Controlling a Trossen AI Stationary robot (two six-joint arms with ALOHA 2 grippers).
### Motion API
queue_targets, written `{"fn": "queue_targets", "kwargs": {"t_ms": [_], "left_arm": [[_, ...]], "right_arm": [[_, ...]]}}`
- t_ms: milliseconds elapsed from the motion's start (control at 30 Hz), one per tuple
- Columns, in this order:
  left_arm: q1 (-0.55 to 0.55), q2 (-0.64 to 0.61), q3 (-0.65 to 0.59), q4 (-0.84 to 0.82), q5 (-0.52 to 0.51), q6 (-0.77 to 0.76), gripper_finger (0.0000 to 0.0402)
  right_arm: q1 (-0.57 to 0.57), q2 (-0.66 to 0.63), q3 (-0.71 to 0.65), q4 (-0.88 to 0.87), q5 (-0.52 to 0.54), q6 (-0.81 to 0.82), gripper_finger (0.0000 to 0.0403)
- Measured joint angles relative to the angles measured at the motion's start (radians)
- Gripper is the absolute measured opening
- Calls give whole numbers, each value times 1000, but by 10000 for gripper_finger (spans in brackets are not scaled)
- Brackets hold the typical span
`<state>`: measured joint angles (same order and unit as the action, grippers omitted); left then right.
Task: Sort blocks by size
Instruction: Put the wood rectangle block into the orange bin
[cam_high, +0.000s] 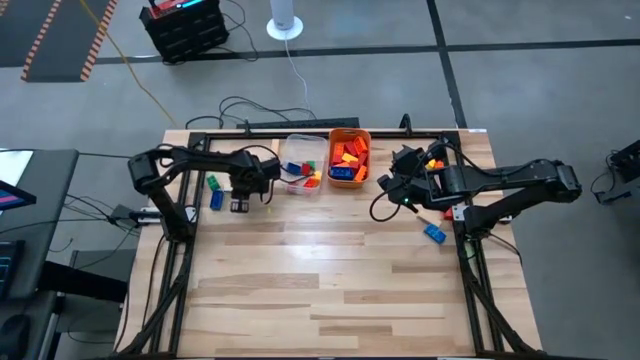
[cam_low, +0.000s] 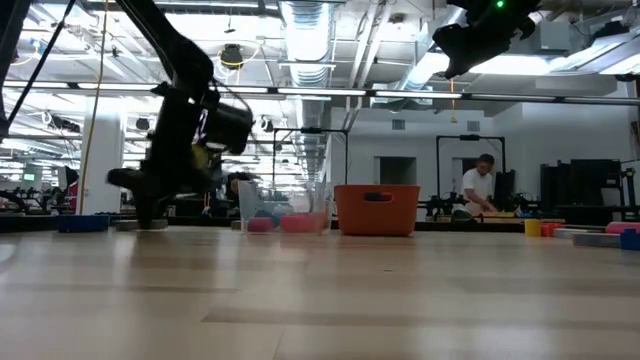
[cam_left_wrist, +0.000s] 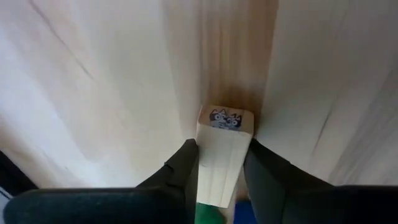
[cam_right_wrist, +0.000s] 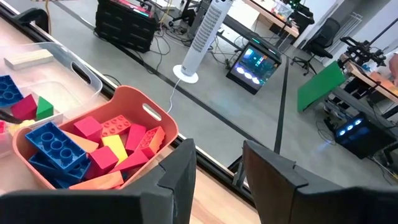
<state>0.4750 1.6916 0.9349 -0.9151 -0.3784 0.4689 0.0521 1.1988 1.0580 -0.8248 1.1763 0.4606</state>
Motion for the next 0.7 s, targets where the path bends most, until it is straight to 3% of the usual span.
{"fn": "queue_targets", "kwargs": {"t_ms": [300, 533, 700], "left_arm": [[-16, -40, 181, -12, 115, -13, 97], [-44, -40, 368, -54, 116, -30, 98], [-77, -40, 472, 65, 115, -30, 99]], "right_arm": [[0, 0, 0, 0, 0, 2, 163], [0, 0, 0, 0, 0, 2, 163], [0, 0, 0, 0, 0, 2, 163]]}}
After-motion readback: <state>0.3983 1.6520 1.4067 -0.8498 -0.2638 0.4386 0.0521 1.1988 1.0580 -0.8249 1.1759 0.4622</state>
